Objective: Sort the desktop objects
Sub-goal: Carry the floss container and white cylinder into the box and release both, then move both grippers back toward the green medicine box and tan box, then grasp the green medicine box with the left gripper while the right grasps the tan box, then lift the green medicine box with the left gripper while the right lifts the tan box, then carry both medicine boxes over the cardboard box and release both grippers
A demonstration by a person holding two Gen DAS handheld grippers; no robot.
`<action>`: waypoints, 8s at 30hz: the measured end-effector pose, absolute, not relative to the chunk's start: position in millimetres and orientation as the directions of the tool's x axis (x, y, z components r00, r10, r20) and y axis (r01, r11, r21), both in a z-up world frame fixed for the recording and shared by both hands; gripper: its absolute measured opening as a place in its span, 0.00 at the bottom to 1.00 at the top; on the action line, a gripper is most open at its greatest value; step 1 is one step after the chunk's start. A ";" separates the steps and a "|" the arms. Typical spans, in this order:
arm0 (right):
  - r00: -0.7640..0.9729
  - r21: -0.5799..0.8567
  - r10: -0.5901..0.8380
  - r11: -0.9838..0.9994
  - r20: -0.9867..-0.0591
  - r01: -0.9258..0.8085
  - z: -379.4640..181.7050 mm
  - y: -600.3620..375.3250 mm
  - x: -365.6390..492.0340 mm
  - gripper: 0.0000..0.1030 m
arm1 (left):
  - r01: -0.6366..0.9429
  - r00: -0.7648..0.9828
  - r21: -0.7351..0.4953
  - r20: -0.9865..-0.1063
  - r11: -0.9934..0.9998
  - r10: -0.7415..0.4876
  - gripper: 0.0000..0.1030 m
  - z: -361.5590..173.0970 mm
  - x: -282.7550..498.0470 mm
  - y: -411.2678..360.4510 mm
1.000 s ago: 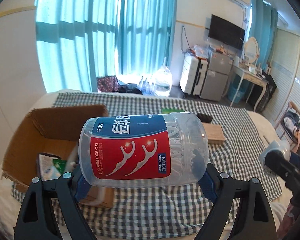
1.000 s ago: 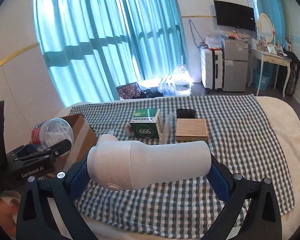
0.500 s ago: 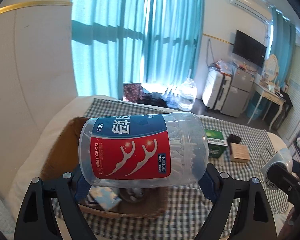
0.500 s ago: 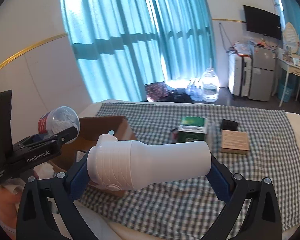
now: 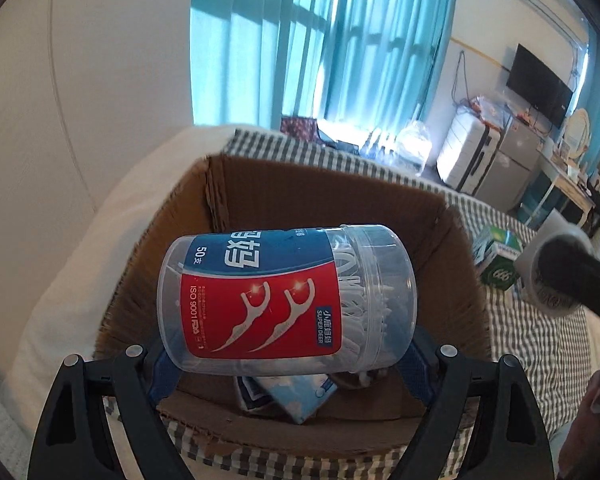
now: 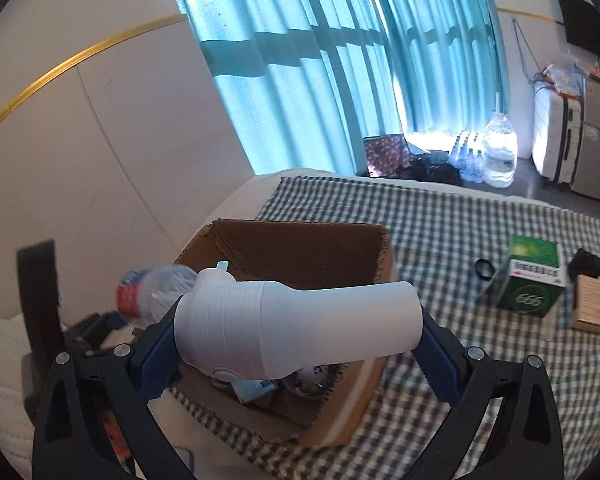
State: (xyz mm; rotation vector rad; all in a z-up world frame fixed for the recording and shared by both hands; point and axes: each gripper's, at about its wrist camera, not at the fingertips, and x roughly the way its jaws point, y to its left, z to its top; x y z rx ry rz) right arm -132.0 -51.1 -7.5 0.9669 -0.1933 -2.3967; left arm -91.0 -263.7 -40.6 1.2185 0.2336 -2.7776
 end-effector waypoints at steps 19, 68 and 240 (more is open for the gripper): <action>-0.656 0.184 -0.427 -0.895 -0.622 0.407 -1.0 -86.7 -140.4 1.00 | 0.117 -0.644 -0.076 -0.765 -0.990 -0.018 1.00 -50.8 -90.0 -255.7; -0.724 0.186 0.006 -0.965 -0.690 -0.186 -99.4 300.9 -78.0 1.00 | -0.073 -0.662 -0.074 -0.743 -0.995 0.104 1.00 -99.6 -139.3 57.6; -0.807 0.228 -0.297 -0.952 -0.510 0.206 35.3 31.2 -109.8 0.79 | 0.174 -0.754 -0.016 -0.645 -0.985 -0.122 1.00 14.6 -97.0 -200.5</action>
